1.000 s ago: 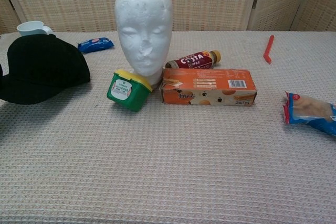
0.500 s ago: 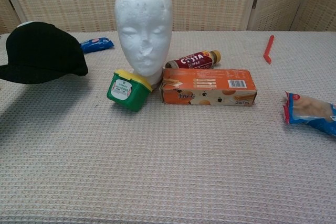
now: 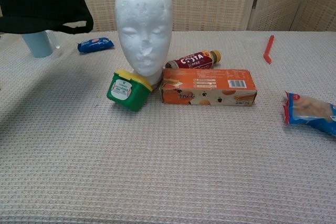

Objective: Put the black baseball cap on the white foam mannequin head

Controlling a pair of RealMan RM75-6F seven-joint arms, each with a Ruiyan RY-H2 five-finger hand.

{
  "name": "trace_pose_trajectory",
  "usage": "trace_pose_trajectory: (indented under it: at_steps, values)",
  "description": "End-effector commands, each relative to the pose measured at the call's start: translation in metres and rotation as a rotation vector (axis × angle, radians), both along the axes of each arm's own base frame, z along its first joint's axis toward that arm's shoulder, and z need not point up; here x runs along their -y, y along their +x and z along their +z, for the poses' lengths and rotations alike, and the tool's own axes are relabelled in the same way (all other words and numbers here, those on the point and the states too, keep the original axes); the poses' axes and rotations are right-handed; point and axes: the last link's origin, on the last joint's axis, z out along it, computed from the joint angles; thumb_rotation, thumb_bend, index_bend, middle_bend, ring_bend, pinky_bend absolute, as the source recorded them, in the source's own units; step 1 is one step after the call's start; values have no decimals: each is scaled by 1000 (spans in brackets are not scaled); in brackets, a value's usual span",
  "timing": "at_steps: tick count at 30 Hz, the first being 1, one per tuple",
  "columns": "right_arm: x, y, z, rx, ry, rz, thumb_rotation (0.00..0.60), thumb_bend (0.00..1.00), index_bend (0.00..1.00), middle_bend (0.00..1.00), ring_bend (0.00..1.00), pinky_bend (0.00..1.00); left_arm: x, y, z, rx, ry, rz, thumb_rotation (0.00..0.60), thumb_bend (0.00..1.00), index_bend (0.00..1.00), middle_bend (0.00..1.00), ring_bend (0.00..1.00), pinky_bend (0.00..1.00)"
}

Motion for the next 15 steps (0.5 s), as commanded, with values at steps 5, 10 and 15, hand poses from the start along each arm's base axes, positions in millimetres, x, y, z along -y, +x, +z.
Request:
trace_pose_trajectory:
  at_steps: [5,10,15]
  values:
    - [2,-1,0,4,10,-4,600,38,0,0,0,0,-21,35,17,14,80,-102,600,523,727,1000,1000,1000]
    - [3,-2,1,10,22,-8,600,39,0,0,0,0,-38,71,14,12,85,-162,600,524,727,1000,1000,1000]
    - [5,-4,5,16,12,-20,600,39,0,0,0,0,-53,108,11,20,88,-197,600,530,727,1000,1000,1000]
